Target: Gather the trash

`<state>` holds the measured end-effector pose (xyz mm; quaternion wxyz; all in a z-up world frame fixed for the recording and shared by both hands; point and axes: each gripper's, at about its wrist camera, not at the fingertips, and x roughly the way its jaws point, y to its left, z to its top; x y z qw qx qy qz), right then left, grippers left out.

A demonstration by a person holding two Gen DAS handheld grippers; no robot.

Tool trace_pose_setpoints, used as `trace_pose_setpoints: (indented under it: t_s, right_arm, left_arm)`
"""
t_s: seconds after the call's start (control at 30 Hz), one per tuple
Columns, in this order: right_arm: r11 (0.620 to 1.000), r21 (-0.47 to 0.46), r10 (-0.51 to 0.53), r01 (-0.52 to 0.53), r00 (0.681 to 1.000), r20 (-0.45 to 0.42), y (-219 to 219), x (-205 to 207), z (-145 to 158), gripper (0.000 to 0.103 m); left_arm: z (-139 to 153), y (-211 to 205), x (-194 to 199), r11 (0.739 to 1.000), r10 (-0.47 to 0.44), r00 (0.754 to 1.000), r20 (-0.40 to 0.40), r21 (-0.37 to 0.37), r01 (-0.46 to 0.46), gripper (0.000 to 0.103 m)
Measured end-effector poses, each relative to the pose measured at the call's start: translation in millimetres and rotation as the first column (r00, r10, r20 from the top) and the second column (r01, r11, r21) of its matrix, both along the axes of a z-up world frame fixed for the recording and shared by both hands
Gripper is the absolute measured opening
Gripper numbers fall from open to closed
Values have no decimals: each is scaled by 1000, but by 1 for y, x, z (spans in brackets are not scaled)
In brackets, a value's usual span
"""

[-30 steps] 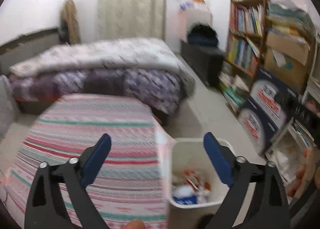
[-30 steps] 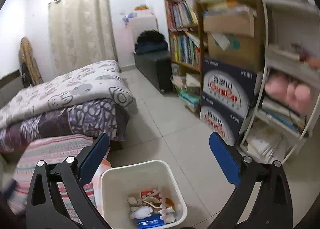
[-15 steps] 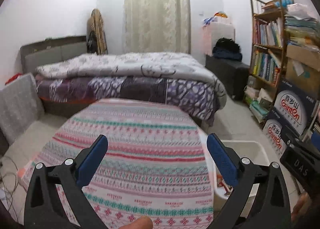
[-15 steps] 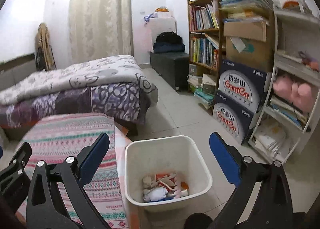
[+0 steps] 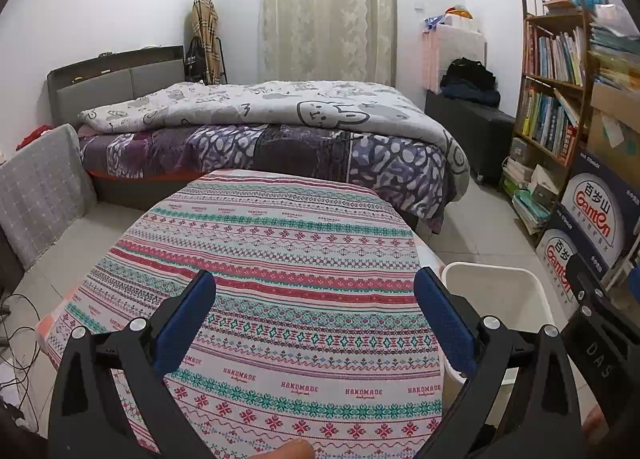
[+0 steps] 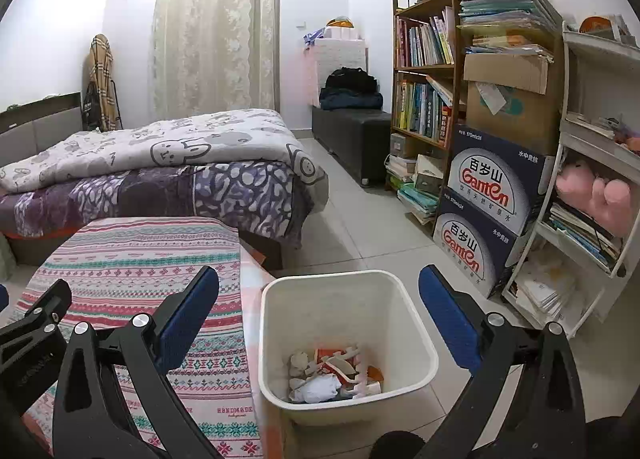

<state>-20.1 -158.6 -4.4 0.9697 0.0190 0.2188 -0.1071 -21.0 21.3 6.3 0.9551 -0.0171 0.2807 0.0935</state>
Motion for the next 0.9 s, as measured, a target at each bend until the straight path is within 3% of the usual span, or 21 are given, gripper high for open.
trace_pose_setpoints:
  t_s: [0.9]
  right_arm:
    - [1000,22,16,-16,999,-43,-1,2,-9,96]
  left_arm:
    - [0,0,1,1000,13,1000,3,6,-13,96]
